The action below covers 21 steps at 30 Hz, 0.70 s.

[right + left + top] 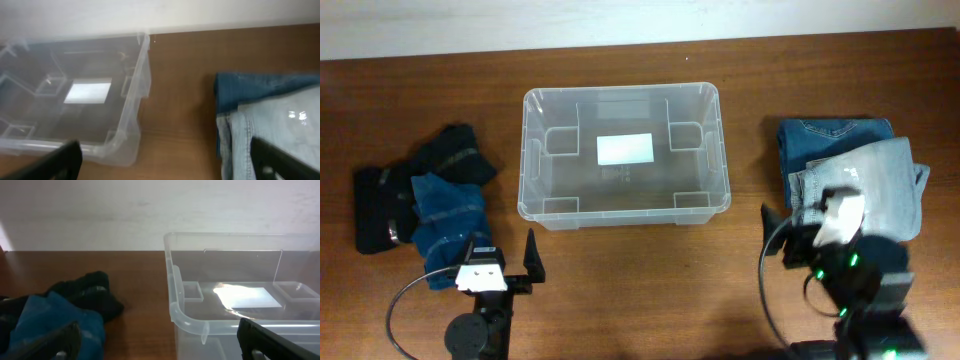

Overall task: Pack container
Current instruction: 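Move the right gripper toward the folded light blue jeans on the right, then grasp the top light blue jeans with the right gripper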

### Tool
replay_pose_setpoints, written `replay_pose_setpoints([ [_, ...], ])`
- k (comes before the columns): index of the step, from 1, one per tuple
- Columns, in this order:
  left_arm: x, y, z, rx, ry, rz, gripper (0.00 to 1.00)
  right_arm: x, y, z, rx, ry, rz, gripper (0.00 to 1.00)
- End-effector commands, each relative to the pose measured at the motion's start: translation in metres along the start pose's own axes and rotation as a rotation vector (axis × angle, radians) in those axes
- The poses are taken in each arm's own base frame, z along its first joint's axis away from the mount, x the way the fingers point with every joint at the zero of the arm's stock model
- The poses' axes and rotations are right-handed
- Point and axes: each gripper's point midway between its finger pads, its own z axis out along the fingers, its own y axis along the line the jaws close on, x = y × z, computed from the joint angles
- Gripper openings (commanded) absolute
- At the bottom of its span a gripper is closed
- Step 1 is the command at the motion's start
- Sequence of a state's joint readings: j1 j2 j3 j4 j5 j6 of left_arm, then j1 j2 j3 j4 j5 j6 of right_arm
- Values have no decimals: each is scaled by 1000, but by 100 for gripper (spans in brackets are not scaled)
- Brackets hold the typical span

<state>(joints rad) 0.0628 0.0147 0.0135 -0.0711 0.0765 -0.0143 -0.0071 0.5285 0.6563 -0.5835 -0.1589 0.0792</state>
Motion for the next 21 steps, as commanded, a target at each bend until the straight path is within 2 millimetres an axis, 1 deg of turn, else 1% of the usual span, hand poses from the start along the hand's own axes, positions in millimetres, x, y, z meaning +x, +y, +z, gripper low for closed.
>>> replay_pose_setpoints([
  [1,1,0,0,-2,0,19,99,-47,5,-3,0,97,27,98],
  [4,1,0,0,-2,0,19,99,-75,3,-1,27,178,33,98],
  [5,2,0,0,-2,0,19,99,-81,3,1,31,193,40,98],
  [9,1,0,0,-2,0,19,99,-95,6,7,19,294,48,99],
  [10,1,0,0,-2,0,19,99,-96,0,8,34,332,52,99],
  [12,2,0,0,-2,0,19,99,-96,-12,10,73,351,104,99],
  [15,1,0,0,-2,0,19,99,-89,-49,6,173,374,199,99],
  [17,1,0,0,-2,0,19,99,-84,-82,1,253,382,267,99],
  [19,2,0,0,-2,0,19,99,-77,-108,-3,289,390,303,99],
  [20,1,0,0,-2,0,19,99,-70,-126,-5,313,395,362,99],
  [21,1,0,0,-2,0,19,99,-65,-137,-6,327,400,411,99],
])
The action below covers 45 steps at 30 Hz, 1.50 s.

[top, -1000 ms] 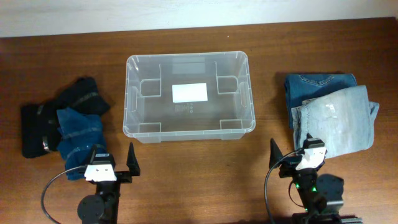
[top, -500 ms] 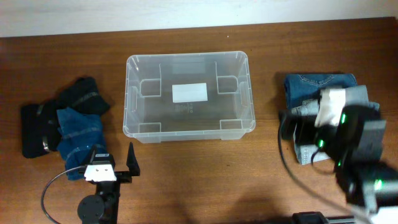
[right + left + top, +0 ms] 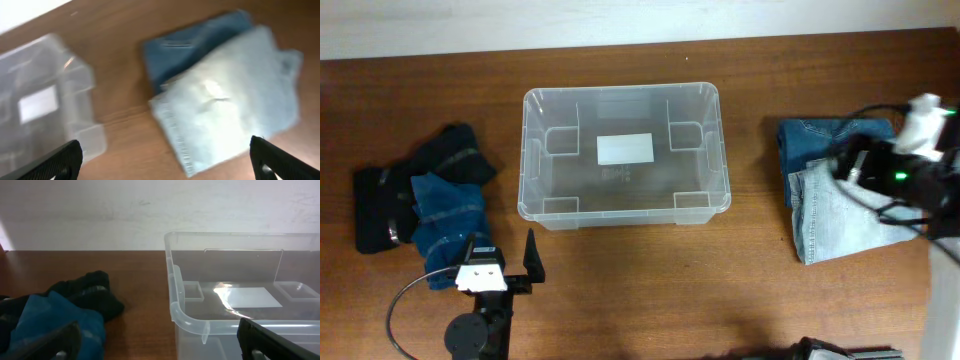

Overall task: Pack container
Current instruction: 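Grasp the top light blue jeans with the right gripper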

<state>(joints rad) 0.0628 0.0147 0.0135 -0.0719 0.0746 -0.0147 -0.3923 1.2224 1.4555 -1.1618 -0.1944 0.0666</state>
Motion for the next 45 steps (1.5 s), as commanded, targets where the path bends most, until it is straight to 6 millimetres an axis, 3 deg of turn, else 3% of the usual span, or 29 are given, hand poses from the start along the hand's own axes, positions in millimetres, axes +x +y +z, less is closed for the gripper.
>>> replay_pose_setpoints([
  [1,1,0,0,0,-1,20,99,3,-51,13,25,38,197,99],
  [2,1,0,0,0,-1,20,99,8,-64,18,30,58,280,99],
  [3,1,0,0,0,0,20,99,28,-97,31,74,114,482,99],
  [6,1,0,0,0,0,20,99,65,-130,51,105,198,695,99],
  [8,1,0,0,0,-1,20,99,103,-150,75,108,258,799,99],
  [12,1,0,0,0,-1,20,99,139,-155,104,86,287,849,99],
  [20,1,0,0,0,-1,20,99,172,-149,150,35,226,799,98],
  [31,1,0,0,0,0,20,99,170,-128,190,-28,77,660,75],
  [36,1,0,0,0,-1,20,99,160,-113,197,-54,54,594,45],
  [38,1,0,0,0,-1,20,99,160,-112,198,-43,56,578,28],
  [39,1,0,0,0,-1,20,100,160,-111,199,-38,55,573,14],
  [41,1,0,0,0,-1,20,99,159,-111,198,-40,54,572,4],
  [45,1,0,0,0,-1,20,99,149,-108,190,-55,48,571,4],
])
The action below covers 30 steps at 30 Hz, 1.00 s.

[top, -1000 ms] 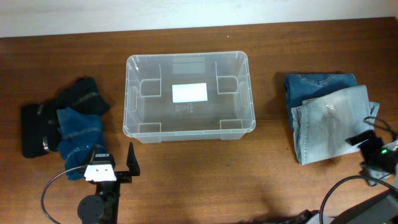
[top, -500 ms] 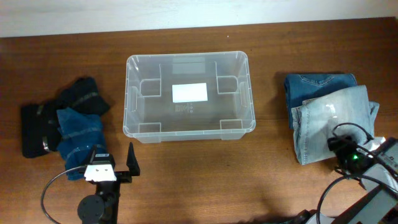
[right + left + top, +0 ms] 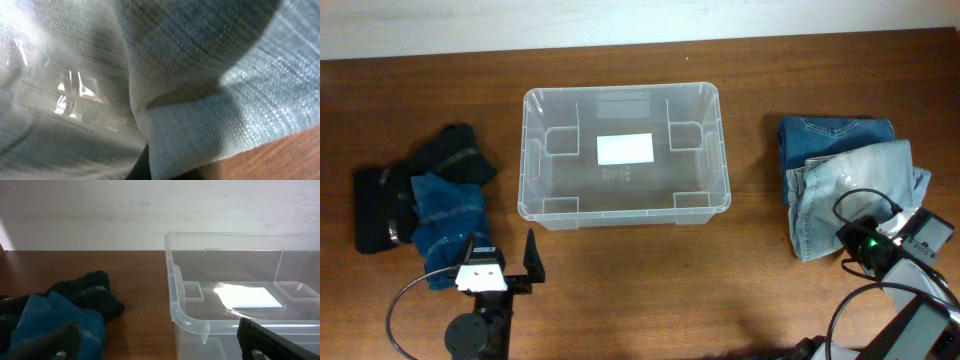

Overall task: Pack container
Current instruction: 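Grasp the top light blue jeans with the right gripper, then carry the light jeans into the box and release with the right gripper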

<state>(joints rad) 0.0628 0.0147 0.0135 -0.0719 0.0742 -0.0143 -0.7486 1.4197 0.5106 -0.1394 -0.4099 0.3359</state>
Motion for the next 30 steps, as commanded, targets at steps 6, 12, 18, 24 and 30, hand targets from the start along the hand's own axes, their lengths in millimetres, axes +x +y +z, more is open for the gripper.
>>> replay_pose_setpoints([
  [6,1,0,0,1,-1,19,99,-25,46,-46,-44,35,-61,4],
  [12,1,0,0,1,0,19,99,-57,115,-117,-111,38,-307,4],
  [18,1,0,0,1,-1,19,99,-59,190,-178,-204,17,-614,4],
  [24,1,0,0,1,-1,19,99,-26,274,-215,-376,-21,-931,4],
  [30,1,0,0,1,0,19,99,17,348,-249,-593,-91,-1141,4],
])
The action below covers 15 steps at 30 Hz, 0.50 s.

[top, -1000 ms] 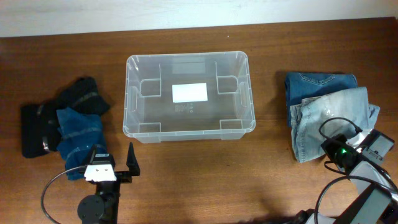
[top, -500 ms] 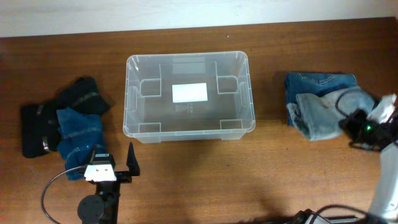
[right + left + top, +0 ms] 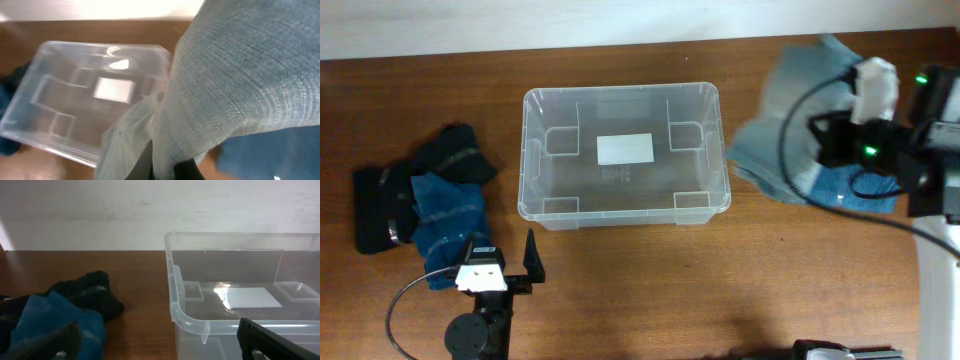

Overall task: Pack container
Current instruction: 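Carry the light jeans into the box and release with the right gripper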

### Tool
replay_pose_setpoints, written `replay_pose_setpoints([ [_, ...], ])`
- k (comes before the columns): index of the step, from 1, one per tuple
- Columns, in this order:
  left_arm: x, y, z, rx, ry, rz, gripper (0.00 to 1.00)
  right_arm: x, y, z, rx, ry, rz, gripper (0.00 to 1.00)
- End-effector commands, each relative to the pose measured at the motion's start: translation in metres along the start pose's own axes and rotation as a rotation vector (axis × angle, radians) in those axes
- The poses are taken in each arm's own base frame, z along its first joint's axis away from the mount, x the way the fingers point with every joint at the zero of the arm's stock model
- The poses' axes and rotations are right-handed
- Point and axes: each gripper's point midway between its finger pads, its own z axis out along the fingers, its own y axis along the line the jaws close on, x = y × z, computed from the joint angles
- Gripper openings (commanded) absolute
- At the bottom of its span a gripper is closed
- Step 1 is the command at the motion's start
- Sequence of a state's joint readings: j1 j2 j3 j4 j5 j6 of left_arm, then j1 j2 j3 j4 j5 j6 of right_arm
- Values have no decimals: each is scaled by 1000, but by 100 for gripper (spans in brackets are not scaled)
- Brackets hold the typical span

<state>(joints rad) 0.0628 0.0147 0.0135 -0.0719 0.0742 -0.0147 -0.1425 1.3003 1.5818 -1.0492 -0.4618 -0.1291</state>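
The clear plastic container stands mid-table with nothing in it. My right gripper is shut on the light-blue jeans, which hang unfolded just right of the container's right wall. In the right wrist view the light denim fills most of the frame and pinches between the fingers of the right gripper, above the container. The dark-blue jeans lie on the table below. My left gripper is open near the front left, with the container's corner ahead of it.
A heap of black and blue clothes lies at the left, seen also from the left wrist as dark cloth. Cables run from the right arm over the jeans. The table's far edge meets a white wall.
My right gripper was low at the front edge of the jeans pile, buried in light denim. It now holds the light-blue jeans raised, farther back and left, beside the container. The left arm is unchanged.
My right gripper was open in front of the folded jeans pile, then open above the pile's far right side. Then it was down in the light denim at the front edge. Now the light jeans hang from it by the container, leaving the dark-blue jeans on the table.
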Motion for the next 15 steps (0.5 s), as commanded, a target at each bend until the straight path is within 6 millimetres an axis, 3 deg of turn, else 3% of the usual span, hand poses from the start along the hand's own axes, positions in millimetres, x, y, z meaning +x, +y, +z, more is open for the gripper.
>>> replay_pose_setpoints([
  [1,1,0,0,1,0,20,99,-36,63,-17,-131,-138,-201,4],
  [7,1,0,0,1,-1,20,99,-52,134,3,-286,-204,-357,4],
  [11,1,0,0,1,0,20,99,-54,165,36,-361,-192,-405,4],
  [15,1,0,0,1,0,20,100,-47,177,79,-398,-140,-414,4],
])
